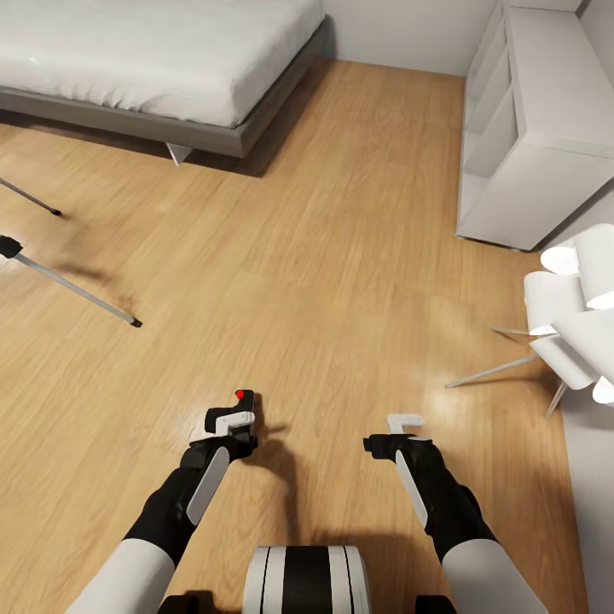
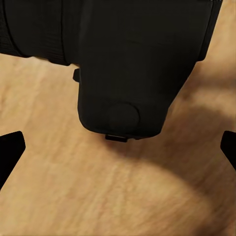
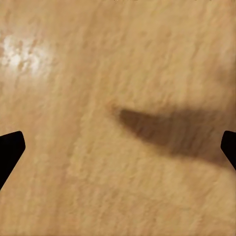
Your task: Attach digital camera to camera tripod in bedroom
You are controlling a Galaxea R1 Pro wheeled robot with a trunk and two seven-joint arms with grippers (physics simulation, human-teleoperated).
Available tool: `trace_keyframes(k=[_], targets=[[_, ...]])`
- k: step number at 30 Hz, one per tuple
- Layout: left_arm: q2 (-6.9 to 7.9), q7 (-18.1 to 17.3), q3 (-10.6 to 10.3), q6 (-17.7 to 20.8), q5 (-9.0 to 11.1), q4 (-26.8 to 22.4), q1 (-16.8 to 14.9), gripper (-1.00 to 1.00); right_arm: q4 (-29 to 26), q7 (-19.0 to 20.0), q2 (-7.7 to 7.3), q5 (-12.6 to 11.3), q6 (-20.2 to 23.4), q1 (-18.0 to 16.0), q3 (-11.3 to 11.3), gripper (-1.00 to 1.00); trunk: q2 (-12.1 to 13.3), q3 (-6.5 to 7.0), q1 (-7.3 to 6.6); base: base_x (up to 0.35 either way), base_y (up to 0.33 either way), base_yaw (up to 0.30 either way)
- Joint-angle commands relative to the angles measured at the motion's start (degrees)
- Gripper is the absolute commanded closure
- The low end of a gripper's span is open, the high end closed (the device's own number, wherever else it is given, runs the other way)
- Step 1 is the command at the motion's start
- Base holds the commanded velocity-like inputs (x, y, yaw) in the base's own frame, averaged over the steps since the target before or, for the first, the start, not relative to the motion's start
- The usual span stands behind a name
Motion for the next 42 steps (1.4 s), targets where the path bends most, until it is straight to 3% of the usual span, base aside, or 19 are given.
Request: trace_keyframes(k=[1, 16, 23, 28, 29, 33, 42], targets=[[0.04, 0.54, -0.12, 0.13, 0.60, -0.08, -0.02, -1.00, -0.07, -0.03, 0.03, 0.25, 0.30, -0.01, -0.03, -1.00, -0.01, -0.03, -0.01, 0.000, 0.000, 0.000], [0.18, 0.47, -0.16, -0.52, 0.51, 0.32, -0.02, -1.00, -0.06, -0.12, 0.03, 0.17, -0.06, -0.01, -0.03, -1.00, -0.01, -0.03, -0.01, 0.000, 0.000, 0.000], [0.10, 0.41, -0.34, -6.09, 0.59, 1.82, -0.02, -1.00, -0.06, -0.12, 0.03, 0.04, -0.77, -0.01, -0.03, -1.00, -0.01, -0.03, -0.01, 0.000, 0.000, 0.000], [0.09, 0.41, -2.69, -9.87, 0.49, 4.29, -0.02, -1.00, -0.06, -0.12, 0.03, -0.06, -1.14, -0.01, -0.03, -1.00, -0.01, -0.03, -0.01, 0.000, 0.000, 0.000], [0.10, 0.45, -5.25, -10.67, 0.45, 4.95, -0.02, -1.00, -0.06, -0.12, 0.03, -0.08, -1.22, -0.01, -0.03, -1.00, -0.01, -0.03, -0.01, 0.000, 0.000, 0.000], [0.11, 0.52, -8.87, -11.37, 0.42, 5.55, -0.02, -1.00, -0.06, -0.12, 0.03, -0.09, -1.28, -0.01, -0.10, -1.00, -0.01, -0.03, -0.01, 0.000, 0.000, 0.000], [0.11, 0.57, -9.80, -11.54, 0.41, 5.88, -0.02, -1.00, -0.06, -0.12, 0.03, -0.08, -1.30, -0.01, -0.10, -1.00, -0.01, -0.03, -0.01, 0.000, 0.000, 0.000]])
